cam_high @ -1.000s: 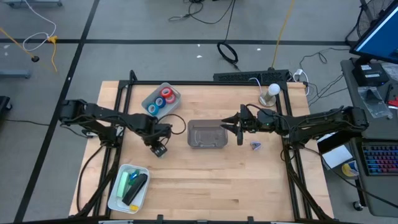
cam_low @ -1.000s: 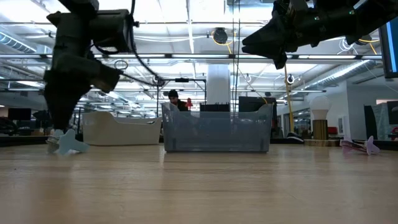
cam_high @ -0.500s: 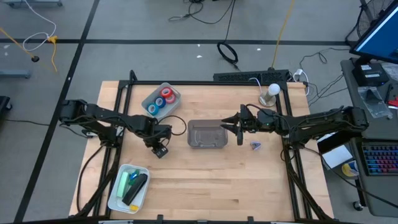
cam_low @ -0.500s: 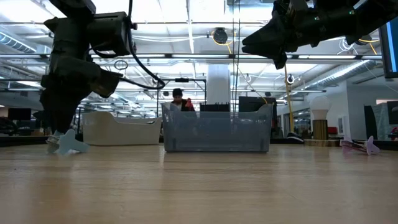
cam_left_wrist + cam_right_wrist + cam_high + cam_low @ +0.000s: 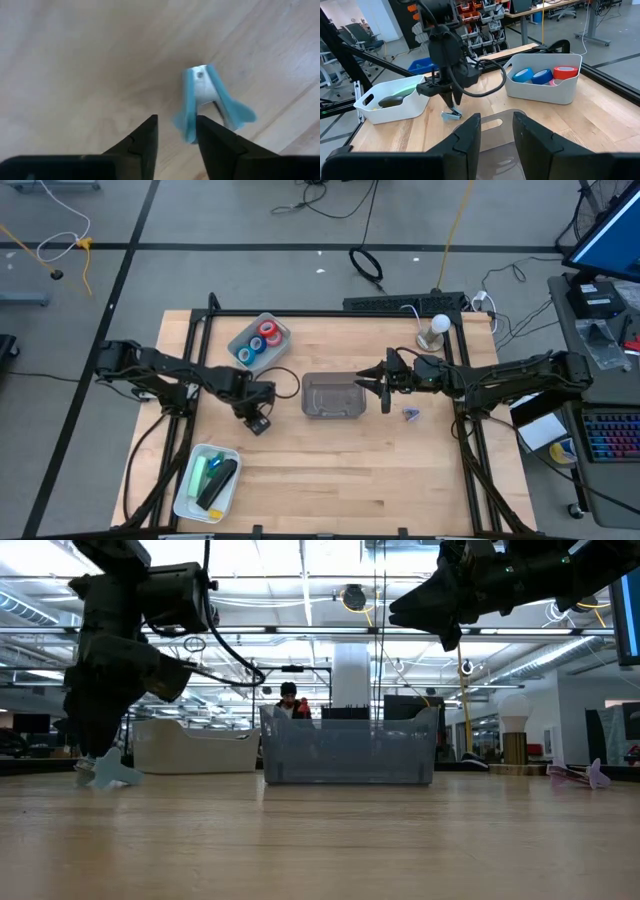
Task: Pick and place Stapler, Stapler remover, tape
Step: Put the light blue staple remover into the black bin
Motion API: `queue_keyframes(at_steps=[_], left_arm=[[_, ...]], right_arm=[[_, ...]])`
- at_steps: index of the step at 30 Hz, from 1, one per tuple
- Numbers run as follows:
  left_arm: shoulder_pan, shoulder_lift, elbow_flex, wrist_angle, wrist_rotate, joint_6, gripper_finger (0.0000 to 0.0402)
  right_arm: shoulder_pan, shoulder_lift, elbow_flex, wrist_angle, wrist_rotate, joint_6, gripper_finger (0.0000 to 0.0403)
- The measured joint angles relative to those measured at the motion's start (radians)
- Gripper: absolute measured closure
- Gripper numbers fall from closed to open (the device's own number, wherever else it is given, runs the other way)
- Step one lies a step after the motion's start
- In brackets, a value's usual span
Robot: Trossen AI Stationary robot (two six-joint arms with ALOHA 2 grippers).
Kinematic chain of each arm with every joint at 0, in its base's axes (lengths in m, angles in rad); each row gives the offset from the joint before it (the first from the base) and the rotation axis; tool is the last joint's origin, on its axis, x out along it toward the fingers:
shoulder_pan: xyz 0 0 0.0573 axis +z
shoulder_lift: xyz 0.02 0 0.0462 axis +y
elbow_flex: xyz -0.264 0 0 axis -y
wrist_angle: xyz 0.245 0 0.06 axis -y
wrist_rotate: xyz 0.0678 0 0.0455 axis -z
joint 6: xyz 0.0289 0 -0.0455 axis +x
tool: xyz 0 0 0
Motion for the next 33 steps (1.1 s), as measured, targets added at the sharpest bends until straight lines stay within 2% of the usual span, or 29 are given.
queue_keyframes(at_steps=[4,11,18,23,26,30,33], left_arm=[[0.000,0.000,-0.056,0.104,0.060,-0.023,0.0303],[0.000,0.000,-0.074,0.129,0.072,-0.055,0.0372],[0.000,0.000,-0.069,0.171,0.107,-0.063,0.0372],[0.000,-0.025,-0.002,0.165,0.118,-0.038,0.0372],[0.000,-0.065,0.064,0.164,0.071,-0.021,0.0372],[0.008,-0.103,0.185,0.169,-0.061,0.005,0.0372],[0.026,-0.100,0.284,0.177,-0.157,0.090,0.0372]], right_arm=[[0.000,0.000,0.000,0.000,0.000,0.000,0.0298],[0.000,0.000,0.000,0.000,0.000,0.000,0.0298],[0.000,0.000,0.000,0.000,0.000,0.000,0.0298],[0.000,0.000,0.000,0.000,0.000,0.002,0.0298],[0.000,0.000,0.000,0.000,0.000,0.003,0.0297],[0.000,0.000,0.000,0.001,0.000,0.003,0.0298],[0.000,0.000,0.000,0.001,0.000,0.003,0.0298]])
